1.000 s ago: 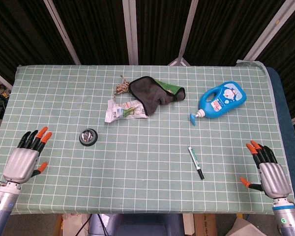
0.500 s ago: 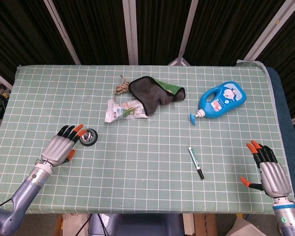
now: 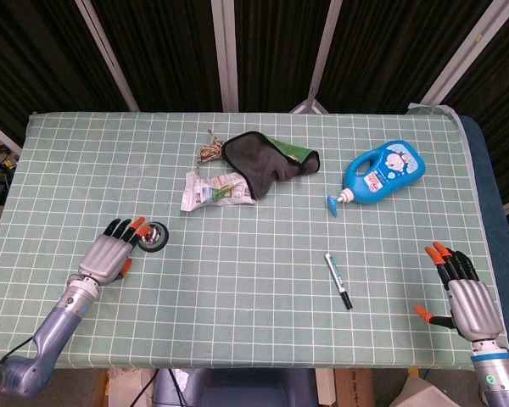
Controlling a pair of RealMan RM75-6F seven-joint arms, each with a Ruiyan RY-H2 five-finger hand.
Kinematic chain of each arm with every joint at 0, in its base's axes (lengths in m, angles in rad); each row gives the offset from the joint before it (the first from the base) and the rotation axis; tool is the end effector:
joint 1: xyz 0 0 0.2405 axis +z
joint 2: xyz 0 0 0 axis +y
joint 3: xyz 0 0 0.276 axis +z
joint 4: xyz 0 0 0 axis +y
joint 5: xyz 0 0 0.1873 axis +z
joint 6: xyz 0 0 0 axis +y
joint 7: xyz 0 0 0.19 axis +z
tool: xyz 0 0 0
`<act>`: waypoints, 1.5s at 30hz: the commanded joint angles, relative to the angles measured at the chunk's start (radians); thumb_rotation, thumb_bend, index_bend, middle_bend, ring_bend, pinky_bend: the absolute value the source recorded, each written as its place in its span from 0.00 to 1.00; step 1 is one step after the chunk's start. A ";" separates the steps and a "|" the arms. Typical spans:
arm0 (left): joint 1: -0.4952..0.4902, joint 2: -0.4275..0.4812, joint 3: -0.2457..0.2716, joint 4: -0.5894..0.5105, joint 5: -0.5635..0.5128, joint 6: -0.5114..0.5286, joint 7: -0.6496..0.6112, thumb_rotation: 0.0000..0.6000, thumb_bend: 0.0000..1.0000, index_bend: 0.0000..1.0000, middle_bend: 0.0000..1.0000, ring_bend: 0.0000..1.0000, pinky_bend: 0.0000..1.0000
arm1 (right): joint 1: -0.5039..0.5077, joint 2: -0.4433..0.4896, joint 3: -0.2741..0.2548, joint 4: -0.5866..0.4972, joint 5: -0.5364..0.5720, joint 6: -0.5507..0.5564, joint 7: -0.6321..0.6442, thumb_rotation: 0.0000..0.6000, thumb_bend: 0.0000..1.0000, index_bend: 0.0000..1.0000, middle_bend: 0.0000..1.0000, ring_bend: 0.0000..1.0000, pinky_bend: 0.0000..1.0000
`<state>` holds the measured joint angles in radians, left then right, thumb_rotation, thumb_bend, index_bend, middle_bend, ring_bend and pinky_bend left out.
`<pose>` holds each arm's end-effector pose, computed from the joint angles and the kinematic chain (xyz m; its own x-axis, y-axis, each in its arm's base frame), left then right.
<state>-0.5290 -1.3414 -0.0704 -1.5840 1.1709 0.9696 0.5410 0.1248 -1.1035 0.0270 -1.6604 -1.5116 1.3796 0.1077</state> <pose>-0.2528 0.3386 0.0390 0.6809 0.2918 0.6718 0.7314 -0.3184 -0.6030 -0.3102 -0.2326 0.1658 0.2694 -0.1236 0.9551 -0.9630 -0.0463 0.2656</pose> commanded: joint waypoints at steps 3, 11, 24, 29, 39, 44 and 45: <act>-0.013 -0.012 0.024 0.041 -0.013 -0.053 -0.016 1.00 0.69 0.00 0.00 0.00 0.00 | 0.000 -0.001 -0.002 -0.001 -0.004 0.001 -0.003 1.00 0.22 0.00 0.00 0.00 0.00; -0.029 -0.041 0.042 0.091 -0.035 -0.084 -0.008 1.00 0.69 0.00 0.00 0.00 0.00 | -0.002 0.000 -0.001 -0.002 -0.001 0.003 0.005 1.00 0.22 0.00 0.00 0.00 0.00; 0.004 0.031 -0.061 -0.042 0.085 0.157 -0.127 1.00 0.35 0.00 0.00 0.00 0.00 | -0.004 0.001 -0.002 0.002 -0.010 0.010 0.013 1.00 0.22 0.00 0.00 0.00 0.00; 0.079 0.111 -0.049 -0.149 0.137 0.298 -0.125 1.00 0.21 0.00 0.00 0.00 0.00 | -0.004 0.000 -0.003 0.006 -0.015 0.015 0.013 1.00 0.22 0.00 0.00 0.00 0.00; 0.330 0.233 0.091 -0.237 0.209 0.565 -0.191 1.00 0.18 0.00 0.00 0.00 0.00 | -0.005 -0.007 -0.003 0.014 -0.024 0.022 -0.007 1.00 0.22 0.00 0.00 0.00 0.00; 0.408 0.248 0.131 -0.167 0.224 0.623 -0.286 1.00 0.18 0.00 0.00 0.00 0.00 | -0.003 -0.010 -0.002 0.017 -0.025 0.023 -0.014 1.00 0.22 0.00 0.00 0.00 0.00; 0.414 0.249 0.131 -0.156 0.224 0.627 -0.300 1.00 0.18 0.00 0.00 0.00 0.00 | -0.002 -0.011 -0.002 0.017 -0.024 0.021 -0.015 1.00 0.22 0.00 0.00 0.00 0.00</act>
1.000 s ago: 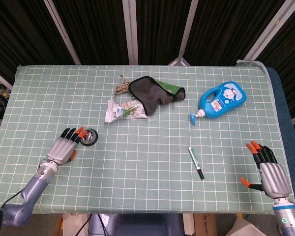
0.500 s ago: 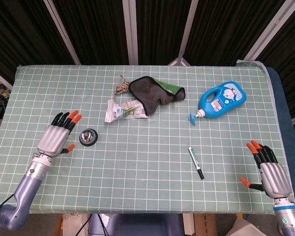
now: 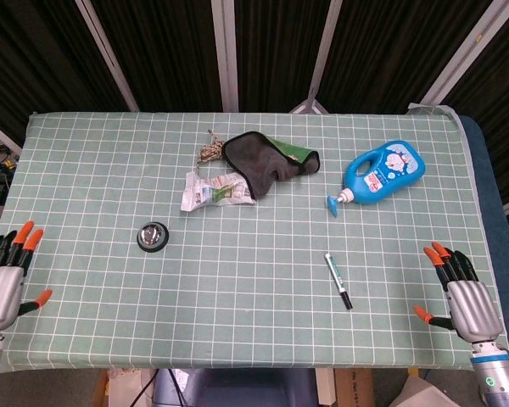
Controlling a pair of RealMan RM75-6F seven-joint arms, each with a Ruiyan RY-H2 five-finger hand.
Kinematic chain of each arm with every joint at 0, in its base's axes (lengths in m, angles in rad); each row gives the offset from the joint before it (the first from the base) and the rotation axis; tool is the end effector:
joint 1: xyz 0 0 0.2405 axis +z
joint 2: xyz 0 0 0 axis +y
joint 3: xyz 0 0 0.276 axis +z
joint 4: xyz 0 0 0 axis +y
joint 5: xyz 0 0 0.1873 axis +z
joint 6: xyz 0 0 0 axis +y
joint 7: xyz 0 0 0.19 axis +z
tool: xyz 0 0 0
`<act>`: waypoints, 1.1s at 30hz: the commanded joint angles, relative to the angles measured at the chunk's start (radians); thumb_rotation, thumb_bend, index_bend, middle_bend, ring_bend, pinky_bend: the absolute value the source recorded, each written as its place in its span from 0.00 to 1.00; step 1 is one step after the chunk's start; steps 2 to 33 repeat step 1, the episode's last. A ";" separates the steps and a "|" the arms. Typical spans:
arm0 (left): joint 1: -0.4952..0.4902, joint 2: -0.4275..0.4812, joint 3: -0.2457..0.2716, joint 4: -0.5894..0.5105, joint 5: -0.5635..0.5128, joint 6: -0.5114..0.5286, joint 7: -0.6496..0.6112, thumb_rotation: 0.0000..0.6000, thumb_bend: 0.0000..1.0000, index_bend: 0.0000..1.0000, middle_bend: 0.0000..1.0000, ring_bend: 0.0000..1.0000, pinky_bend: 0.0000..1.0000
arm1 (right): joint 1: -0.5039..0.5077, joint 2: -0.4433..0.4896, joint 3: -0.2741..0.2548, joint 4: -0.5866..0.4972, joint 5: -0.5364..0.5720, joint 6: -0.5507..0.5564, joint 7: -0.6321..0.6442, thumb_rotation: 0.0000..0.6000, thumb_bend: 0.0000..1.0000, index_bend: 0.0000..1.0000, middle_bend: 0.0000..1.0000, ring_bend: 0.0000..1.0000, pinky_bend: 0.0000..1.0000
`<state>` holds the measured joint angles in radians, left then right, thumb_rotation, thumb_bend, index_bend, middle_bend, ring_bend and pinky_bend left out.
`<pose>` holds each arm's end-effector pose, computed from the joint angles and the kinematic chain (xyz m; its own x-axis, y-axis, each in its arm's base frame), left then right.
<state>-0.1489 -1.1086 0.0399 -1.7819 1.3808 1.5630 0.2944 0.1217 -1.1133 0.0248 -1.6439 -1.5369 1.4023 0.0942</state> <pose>-0.3018 0.2260 0.1831 0.5204 0.0248 0.8536 0.8522 0.0490 -0.5210 -0.3078 -0.2317 0.1658 0.2922 -0.1048 0.9506 -0.9556 -0.0711 0.2859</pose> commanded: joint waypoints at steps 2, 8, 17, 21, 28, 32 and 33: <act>0.039 0.018 0.020 0.051 0.014 0.032 -0.073 1.00 0.18 0.00 0.00 0.00 0.00 | 0.002 -0.002 0.001 0.000 0.003 -0.004 -0.002 1.00 0.22 0.00 0.00 0.00 0.00; 0.039 0.018 0.020 0.051 0.014 0.032 -0.073 1.00 0.18 0.00 0.00 0.00 0.00 | 0.002 -0.002 0.001 0.000 0.003 -0.004 -0.002 1.00 0.22 0.00 0.00 0.00 0.00; 0.039 0.018 0.020 0.051 0.014 0.032 -0.073 1.00 0.18 0.00 0.00 0.00 0.00 | 0.002 -0.002 0.001 0.000 0.003 -0.004 -0.002 1.00 0.22 0.00 0.00 0.00 0.00; 0.039 0.018 0.020 0.051 0.014 0.032 -0.073 1.00 0.18 0.00 0.00 0.00 0.00 | 0.002 -0.002 0.001 0.000 0.003 -0.004 -0.002 1.00 0.22 0.00 0.00 0.00 0.00; 0.039 0.018 0.020 0.051 0.014 0.032 -0.073 1.00 0.18 0.00 0.00 0.00 0.00 | 0.002 -0.002 0.001 0.000 0.003 -0.004 -0.002 1.00 0.22 0.00 0.00 0.00 0.00; 0.039 0.018 0.020 0.051 0.014 0.032 -0.073 1.00 0.18 0.00 0.00 0.00 0.00 | 0.002 -0.002 0.001 0.000 0.003 -0.004 -0.002 1.00 0.22 0.00 0.00 0.00 0.00; 0.039 0.018 0.020 0.051 0.014 0.032 -0.073 1.00 0.18 0.00 0.00 0.00 0.00 | 0.002 -0.002 0.001 0.000 0.003 -0.004 -0.002 1.00 0.22 0.00 0.00 0.00 0.00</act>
